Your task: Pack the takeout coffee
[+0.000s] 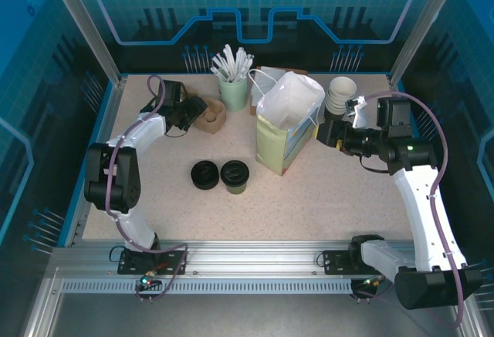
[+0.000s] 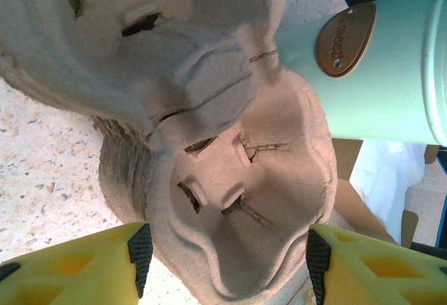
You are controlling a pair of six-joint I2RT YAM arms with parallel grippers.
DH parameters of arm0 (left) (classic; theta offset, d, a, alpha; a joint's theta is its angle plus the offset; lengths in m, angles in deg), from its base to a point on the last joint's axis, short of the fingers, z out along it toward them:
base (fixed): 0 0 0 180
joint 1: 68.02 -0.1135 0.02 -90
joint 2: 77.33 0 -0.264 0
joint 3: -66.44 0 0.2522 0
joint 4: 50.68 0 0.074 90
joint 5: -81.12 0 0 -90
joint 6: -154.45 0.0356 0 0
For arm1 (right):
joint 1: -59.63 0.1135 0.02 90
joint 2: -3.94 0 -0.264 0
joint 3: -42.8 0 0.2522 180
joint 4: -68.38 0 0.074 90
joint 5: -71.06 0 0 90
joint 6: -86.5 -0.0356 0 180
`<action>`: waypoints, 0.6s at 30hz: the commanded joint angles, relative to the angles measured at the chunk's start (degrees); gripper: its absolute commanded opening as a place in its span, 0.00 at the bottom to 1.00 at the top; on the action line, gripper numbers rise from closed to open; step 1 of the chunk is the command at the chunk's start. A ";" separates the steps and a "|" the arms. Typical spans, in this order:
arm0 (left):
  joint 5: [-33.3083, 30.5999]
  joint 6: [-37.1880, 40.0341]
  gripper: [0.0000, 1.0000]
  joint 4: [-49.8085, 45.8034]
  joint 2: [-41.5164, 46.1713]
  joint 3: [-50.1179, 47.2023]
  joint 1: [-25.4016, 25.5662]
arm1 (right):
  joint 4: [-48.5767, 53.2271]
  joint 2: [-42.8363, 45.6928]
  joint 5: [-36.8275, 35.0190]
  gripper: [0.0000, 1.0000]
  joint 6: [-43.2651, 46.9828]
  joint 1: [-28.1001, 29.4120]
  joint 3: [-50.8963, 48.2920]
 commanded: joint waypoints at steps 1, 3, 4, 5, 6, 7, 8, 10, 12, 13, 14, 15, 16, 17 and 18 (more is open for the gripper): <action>1.40 -0.32 0.62 0.82 -1.15 1.94 -0.65 | -0.12 0.06 1.23 0.60 0.81 -1.27 -0.23; 1.50 -0.35 0.62 0.84 -1.28 2.28 -0.70 | -0.13 0.06 1.25 0.60 0.84 -1.29 -0.32; 1.50 -0.31 0.62 0.95 -1.43 2.30 -0.65 | -0.19 0.00 1.24 0.60 0.89 -1.38 -0.32; 1.68 -0.30 0.62 1.07 -1.41 2.41 -0.65 | -0.19 -0.02 1.34 0.60 0.95 -1.44 -0.32; 1.75 -0.36 0.62 1.16 -1.48 2.45 -0.66 | -0.19 -0.02 1.36 0.60 1.01 -1.53 -0.32; 1.87 -0.47 0.62 1.26 -1.52 2.46 -0.65 | -0.10 -0.02 1.43 0.60 1.00 -1.55 -0.32; 1.86 -0.57 0.62 1.13 -1.54 2.49 -0.68 | -0.10 -0.03 1.49 0.60 1.05 -1.60 -0.36; 1.45 -0.46 0.62 0.28 -1.42 2.74 -0.65 | -0.03 -0.02 1.52 0.60 1.03 -1.63 -0.23; 0.77 -0.48 0.62 -0.19 -1.18 2.40 -0.66 | 0.11 -0.02 1.65 0.60 1.09 -1.72 -0.15; 0.28 -0.50 0.62 -0.47 -1.00 2.20 -0.65 | 0.07 -0.02 1.74 0.60 1.13 -1.75 -0.19; -0.12 -0.48 0.62 -0.71 -0.96 1.98 -0.69 | 0.07 -0.04 1.70 0.60 1.18 -1.77 -0.17; -0.52 -0.50 0.62 -0.93 -1.01 1.92 -0.65 | 0.09 -0.08 1.66 0.60 1.26 -1.83 -0.12; -0.82 -0.51 0.62 -1.10 -1.01 1.86 -0.70 | 0.07 -0.11 1.70 0.60 1.24 -1.88 -0.06; -1.22 -0.63 0.62 -1.28 -1.07 1.81 -0.65 | 0.07 -0.11 1.74 0.60 1.25 -1.89 0.01; -1.42 -0.66 0.62 -1.37 -1.14 1.70 -0.65 | 0.09 -0.10 1.83 0.60 1.25 -1.89 0.03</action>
